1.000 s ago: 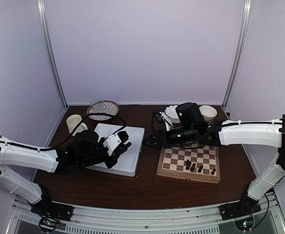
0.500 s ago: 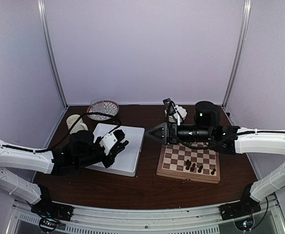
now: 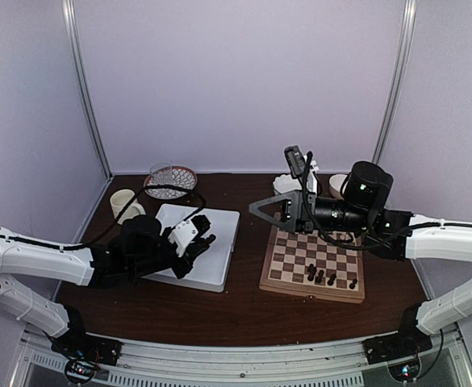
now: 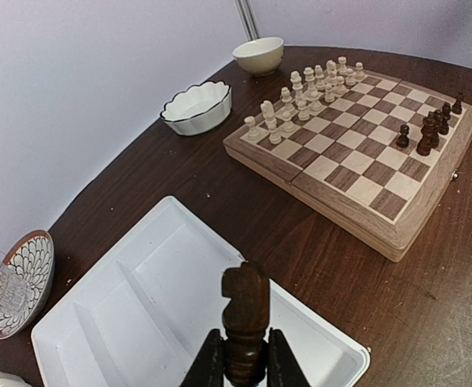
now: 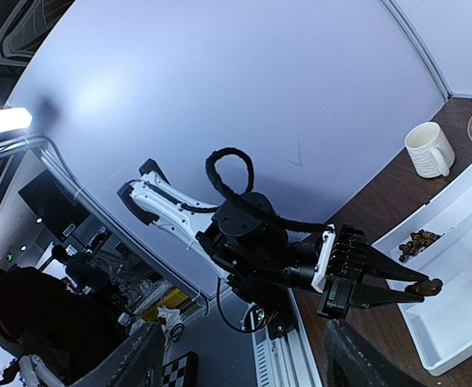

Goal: Set up the chess pieces on the board
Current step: Pass from the left arm to the right

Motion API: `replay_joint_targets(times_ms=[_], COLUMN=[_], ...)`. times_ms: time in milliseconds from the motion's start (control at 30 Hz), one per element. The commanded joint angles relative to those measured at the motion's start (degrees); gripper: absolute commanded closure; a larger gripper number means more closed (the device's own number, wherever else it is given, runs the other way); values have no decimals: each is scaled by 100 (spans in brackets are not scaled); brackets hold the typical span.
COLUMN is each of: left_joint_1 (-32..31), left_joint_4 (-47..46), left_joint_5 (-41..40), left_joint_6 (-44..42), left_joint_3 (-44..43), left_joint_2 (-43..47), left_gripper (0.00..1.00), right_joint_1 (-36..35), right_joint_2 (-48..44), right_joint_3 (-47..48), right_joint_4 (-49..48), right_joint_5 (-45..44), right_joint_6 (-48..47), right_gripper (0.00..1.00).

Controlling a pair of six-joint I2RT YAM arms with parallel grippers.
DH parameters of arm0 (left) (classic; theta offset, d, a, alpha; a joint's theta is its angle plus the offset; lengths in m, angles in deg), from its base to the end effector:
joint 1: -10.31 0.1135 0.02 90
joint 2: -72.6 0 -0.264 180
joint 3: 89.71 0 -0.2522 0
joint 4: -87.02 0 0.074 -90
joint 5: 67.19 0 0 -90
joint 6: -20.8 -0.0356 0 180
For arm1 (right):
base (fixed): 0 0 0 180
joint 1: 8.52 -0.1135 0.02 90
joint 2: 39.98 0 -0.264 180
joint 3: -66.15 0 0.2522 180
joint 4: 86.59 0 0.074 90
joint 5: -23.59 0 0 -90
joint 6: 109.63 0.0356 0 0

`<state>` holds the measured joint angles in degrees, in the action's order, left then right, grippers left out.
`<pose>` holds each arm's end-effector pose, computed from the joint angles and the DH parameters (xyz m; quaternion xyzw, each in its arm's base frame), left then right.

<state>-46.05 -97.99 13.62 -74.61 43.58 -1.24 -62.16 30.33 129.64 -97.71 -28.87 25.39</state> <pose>0.1555 -0.2234 0.2110 0.3861 0.7327 -0.1794 0.5310 0.1506 0.2411 0.3398 -0.2836 0.6244 0.6691 0.2864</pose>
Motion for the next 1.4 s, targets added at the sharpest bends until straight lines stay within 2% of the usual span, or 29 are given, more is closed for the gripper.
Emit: replay_joint_targets(times_ms=[0, 167, 300, 467, 567, 667, 800, 933, 1100, 1233, 1367], left_joint_1=[-19, -22, -23, -18, -23, -24, -27, -41, -178, -448, -710], left_joint_4=[-164, -164, -177, -204, -397, -602, -844, -1208, -1700, -1707, -1677], left_joint_5=[49, 18, 57, 49, 47, 70, 19, -156, -150, -301, -600], left_joint_6=[99, 101, 115, 86, 63, 131, 252, 196, -181, -572, -872], left_joint_3=[-81, -80, -80, -71, -1, -19, -277, -386, -151, -212, -294], left_joint_2=[109, 75, 88, 71, 19, -124, -408, -621, -743, -797, -960], left_gripper=[98, 98, 98, 98, 98, 99, 100, 100, 100, 100, 100], right_joint_1=[-66, -104, -144, -155, -146, -118, 118, 559, 943, 944, 944], right_joint_2=[-105, -185, -245, -388, -375, -258, 86, 683, 1858, 2315, 2336], right_joint_3=[-66, -51, -78, -46, 15, 186, 400, 408, 546, 622, 589], right_joint_4=[-224, -20, -230, 367, 813, 1369, 1973, 2001, 1219, 1035, 922], right_joint_5=[200, 94, 356, -21, -604, -1024, -1151, -835, 436, 537, 580], right_joint_6=[26, -124, -138, -669, -904, -1164, -1564, -1412, -658, -459, -463], right_gripper=[29, 30, 29, 27, 27, 27, 27, 31, 52, 53, 53])
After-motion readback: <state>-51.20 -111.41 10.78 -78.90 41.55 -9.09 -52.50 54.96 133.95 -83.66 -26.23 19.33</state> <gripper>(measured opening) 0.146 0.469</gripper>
